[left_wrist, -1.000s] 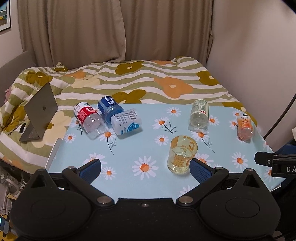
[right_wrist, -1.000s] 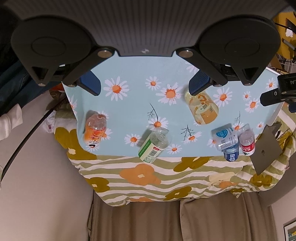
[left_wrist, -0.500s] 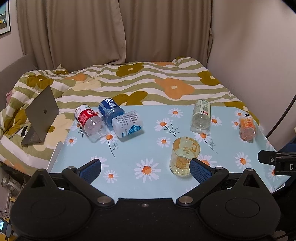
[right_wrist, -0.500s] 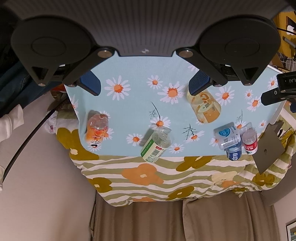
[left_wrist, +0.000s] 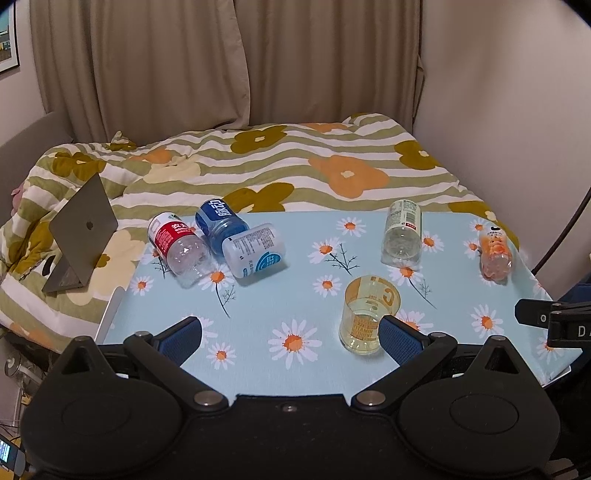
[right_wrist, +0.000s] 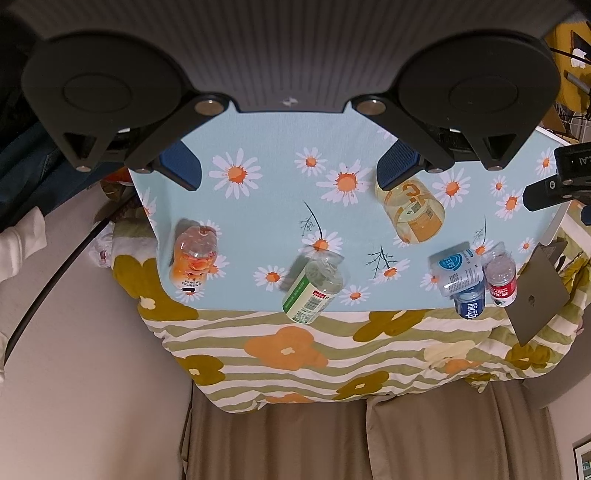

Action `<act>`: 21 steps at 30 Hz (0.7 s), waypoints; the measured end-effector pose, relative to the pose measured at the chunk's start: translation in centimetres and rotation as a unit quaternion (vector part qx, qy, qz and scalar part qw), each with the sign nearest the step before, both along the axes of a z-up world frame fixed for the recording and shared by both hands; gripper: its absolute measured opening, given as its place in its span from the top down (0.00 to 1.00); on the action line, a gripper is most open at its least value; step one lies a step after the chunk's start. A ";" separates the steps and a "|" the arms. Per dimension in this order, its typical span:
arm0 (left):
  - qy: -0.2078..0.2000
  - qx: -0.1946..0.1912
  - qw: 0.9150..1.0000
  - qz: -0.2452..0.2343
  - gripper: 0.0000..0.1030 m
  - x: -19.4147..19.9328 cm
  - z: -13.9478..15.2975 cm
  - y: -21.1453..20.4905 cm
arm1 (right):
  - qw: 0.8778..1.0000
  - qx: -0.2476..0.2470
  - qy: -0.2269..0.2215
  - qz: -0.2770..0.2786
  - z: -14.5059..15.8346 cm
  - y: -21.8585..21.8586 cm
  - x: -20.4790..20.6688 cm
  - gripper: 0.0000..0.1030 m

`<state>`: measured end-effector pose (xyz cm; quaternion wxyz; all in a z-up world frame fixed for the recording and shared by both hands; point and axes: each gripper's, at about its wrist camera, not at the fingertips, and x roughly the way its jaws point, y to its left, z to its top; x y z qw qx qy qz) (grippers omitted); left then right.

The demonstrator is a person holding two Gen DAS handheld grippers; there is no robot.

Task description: Flip cup upright

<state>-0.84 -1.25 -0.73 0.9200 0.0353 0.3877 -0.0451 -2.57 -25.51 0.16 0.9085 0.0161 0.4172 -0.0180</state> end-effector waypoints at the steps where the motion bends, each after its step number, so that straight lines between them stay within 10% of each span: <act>1: 0.000 0.000 1.000 -0.001 0.00 0.1 0.0 0.0 | 1.000 0.000 0.000 0.000 0.0 0.0 0.0 0.00; 21: -0.018 0.024 0.999 0.016 0.00 0.4 0.5 -0.6 | 1.000 0.005 0.000 0.006 -0.3 -0.1 0.3 0.00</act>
